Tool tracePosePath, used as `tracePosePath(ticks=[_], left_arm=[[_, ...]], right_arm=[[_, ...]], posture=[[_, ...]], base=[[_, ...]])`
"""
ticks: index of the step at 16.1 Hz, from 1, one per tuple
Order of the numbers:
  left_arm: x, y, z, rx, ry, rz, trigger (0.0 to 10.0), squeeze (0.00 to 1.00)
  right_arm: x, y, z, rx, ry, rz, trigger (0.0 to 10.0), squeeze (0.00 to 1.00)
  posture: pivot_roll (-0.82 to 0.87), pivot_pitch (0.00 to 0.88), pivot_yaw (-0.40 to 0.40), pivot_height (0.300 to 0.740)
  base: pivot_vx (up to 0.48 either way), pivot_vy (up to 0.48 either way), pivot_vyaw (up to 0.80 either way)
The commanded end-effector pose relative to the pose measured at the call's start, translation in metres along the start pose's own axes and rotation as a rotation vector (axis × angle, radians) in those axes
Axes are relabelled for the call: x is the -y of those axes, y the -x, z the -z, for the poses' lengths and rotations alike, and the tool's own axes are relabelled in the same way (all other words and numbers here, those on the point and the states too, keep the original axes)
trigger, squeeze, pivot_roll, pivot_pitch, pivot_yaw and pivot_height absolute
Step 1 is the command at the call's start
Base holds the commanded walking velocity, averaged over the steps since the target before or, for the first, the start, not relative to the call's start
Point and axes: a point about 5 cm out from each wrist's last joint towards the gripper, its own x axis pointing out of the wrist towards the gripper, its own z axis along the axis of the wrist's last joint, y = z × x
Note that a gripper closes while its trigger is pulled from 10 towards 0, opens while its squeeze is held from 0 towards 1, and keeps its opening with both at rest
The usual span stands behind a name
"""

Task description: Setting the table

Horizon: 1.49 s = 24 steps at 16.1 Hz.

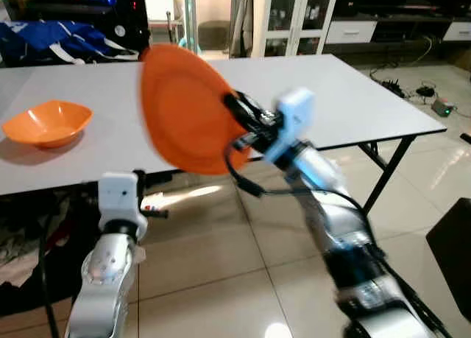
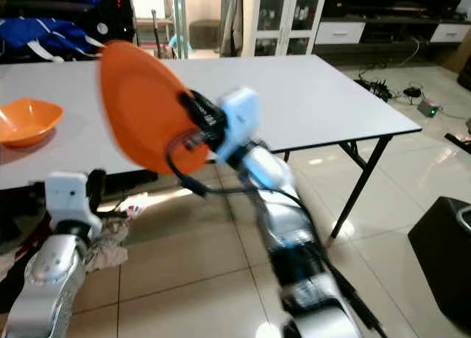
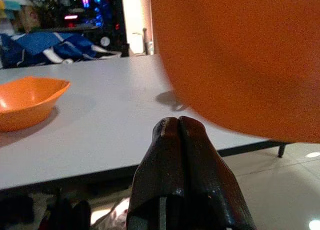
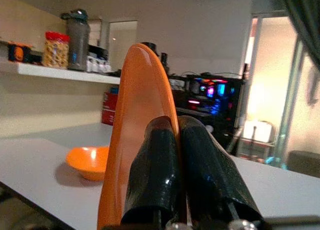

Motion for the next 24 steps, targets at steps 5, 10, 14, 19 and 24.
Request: tracePosePath(ticks=[5, 10, 14, 19, 24], left_arm=[[-0.001, -0.001, -0.007, 0.018, 0.049, -0.015, 10.0, 0.00], [0.001, -0.004, -0.008, 0.017, -0.007, -0.004, 10.0, 0.00], [0.004, -0.006, -0.009, 0.013, -0.024, 0.006, 10.0, 0.00], [0.000, 0.026, -0.015, -0.116, 0.050, 0.545, 10.0, 0.00], [0.000, 0.033, -0.049, -0.052, 0.030, 0.607, 10.0, 0.00]], right_arm=[[0.017, -0.006, -0.004, 0.023, -0.026, 0.058, 0.0, 0.00], [0.017, 0.002, 0.008, -0.006, -0.040, 0.083, 0.0, 0.00], [0.019, 0.008, 0.015, -0.030, -0.026, 0.095, 0.0, 0.00], [0.044, 0.018, 0.025, -0.111, 0.045, 0.110, 0.0, 0.00], [0.052, 0.005, 0.024, -0.117, 0.077, 0.111, 0.0, 0.00]], posture=[[0.07, 0.000, -0.045, 0.736], [0.05, 0.000, -0.038, 0.736], [0.05, 0.000, -0.034, 0.736], [0.07, 0.000, -0.040, 0.736], [0.13, 0.000, -0.055, 0.736]], base=[[0.176, 0.420, 0.00], [0.000, 0.480, 0.00], [0.000, 0.000, 0.00], [0.000, 0.000, 0.00], [0.000, 0.000, 0.00]])
